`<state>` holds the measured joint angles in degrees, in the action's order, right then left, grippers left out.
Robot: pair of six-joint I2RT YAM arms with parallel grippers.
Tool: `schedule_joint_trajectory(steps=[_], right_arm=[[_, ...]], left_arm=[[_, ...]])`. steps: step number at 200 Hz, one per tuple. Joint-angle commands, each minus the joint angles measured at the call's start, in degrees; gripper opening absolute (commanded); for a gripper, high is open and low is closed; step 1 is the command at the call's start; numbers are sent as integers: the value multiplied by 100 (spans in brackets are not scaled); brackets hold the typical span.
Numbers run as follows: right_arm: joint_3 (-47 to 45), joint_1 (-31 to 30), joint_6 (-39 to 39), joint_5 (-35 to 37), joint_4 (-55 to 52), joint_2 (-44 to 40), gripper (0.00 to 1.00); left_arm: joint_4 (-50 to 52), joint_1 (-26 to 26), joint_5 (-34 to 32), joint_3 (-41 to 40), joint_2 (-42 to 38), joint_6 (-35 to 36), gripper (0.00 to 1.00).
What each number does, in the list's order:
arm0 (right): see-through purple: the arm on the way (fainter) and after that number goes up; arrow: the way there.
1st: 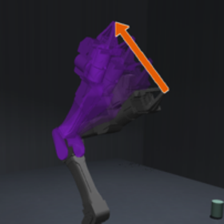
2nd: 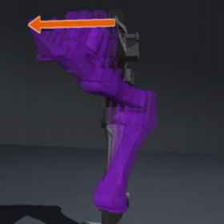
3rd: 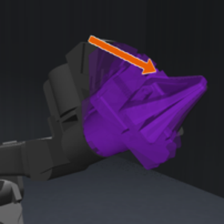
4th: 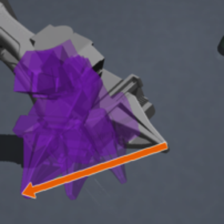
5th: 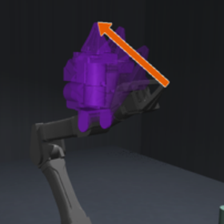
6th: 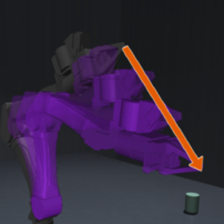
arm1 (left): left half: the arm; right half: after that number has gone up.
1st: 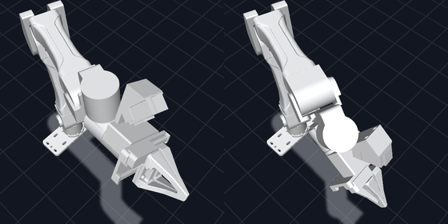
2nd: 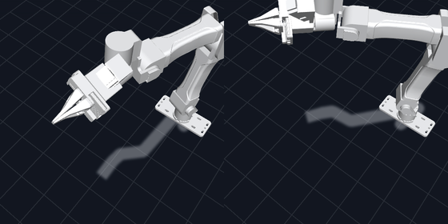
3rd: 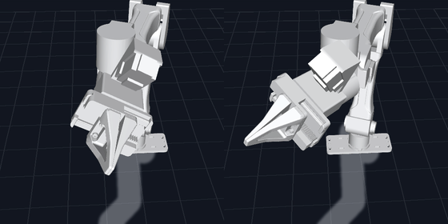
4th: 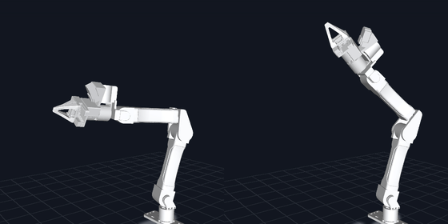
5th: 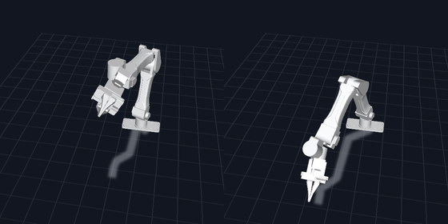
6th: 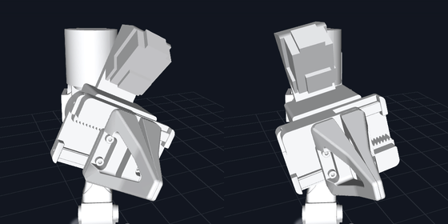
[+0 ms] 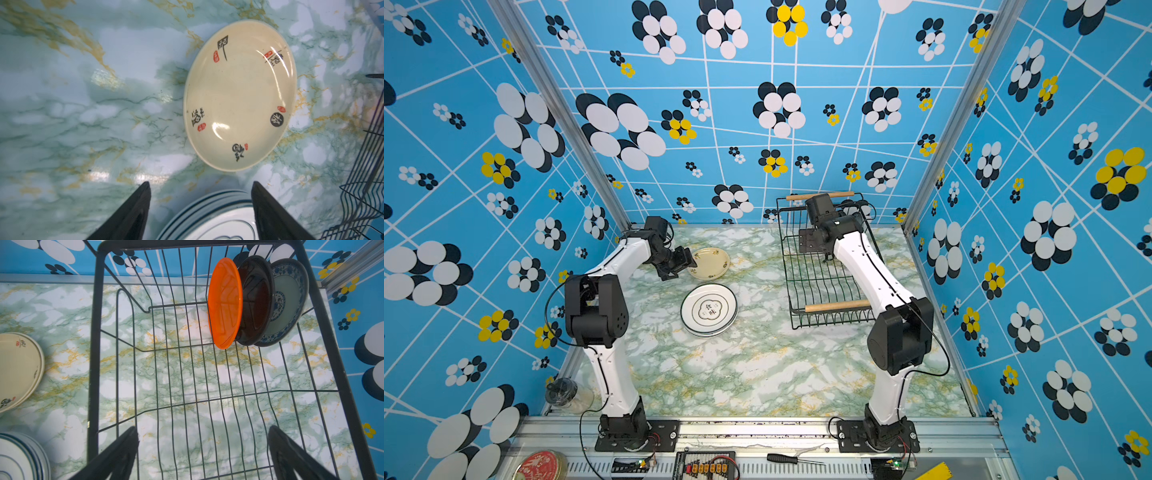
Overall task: Unload the plates from the dish rack
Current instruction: Place the plate on the plate, then pick up the plate from the dish rack.
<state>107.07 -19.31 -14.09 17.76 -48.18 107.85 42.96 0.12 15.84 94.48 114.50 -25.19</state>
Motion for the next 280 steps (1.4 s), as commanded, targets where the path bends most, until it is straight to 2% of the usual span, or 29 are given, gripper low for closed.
schedule_joint_trajectory(steps=[1, 69, 93, 131, 219, 280], right_arm=[[351, 231, 196, -4, 147, 445, 99], [1443, 586, 468, -150, 375, 1433, 99], [2036, 613, 501, -191, 190, 1954, 95], [2757, 648, 504, -97, 11, 2513, 90], [3362, 814, 488, -92, -60, 3190, 82], [3431, 857, 492, -139, 101, 3434, 70]], left_arm=[[-66, -1, -25, -398, -788, 137, 79], [-113, -112, 120, -1116, -2097, 106, 90], [-130, -179, 222, -1276, -2404, 79, 92], [-112, -237, 316, -1528, -2707, 64, 100], [-23, -256, 383, -1997, -3287, -70, 99], [-205, -257, 600, -2288, -3616, -204, 99]])
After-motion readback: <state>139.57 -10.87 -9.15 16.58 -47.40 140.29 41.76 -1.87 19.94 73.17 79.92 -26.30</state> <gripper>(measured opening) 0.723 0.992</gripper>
